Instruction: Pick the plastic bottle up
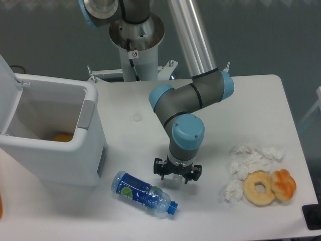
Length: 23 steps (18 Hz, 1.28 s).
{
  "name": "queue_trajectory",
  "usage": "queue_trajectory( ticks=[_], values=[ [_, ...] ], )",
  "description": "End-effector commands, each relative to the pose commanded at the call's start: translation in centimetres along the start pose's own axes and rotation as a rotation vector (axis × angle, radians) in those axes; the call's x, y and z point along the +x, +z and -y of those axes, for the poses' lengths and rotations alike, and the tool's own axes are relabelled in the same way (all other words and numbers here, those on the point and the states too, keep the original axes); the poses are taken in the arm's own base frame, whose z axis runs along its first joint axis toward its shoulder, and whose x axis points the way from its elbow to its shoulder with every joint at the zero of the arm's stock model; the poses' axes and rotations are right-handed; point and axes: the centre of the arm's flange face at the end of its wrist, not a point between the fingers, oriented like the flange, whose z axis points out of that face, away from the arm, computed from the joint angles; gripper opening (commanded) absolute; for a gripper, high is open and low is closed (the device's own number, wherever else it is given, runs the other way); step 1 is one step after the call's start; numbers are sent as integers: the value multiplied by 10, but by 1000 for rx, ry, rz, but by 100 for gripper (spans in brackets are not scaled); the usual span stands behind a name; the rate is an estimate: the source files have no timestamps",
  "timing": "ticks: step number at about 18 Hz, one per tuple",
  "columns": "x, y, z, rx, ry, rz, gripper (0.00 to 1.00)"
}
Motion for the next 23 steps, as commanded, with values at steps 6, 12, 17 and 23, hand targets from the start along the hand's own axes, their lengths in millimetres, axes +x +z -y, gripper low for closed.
queue_trajectory(
  ticks=[6, 12, 17, 23],
  values=[
    [0, -3, 0, 4, 0, 3, 55],
    [0, -3, 0, 4, 2, 3, 46],
    [0, -7, 2, 9, 4, 6, 44],
    [-4, -20, 8, 32, 10, 22, 44]
  ],
)
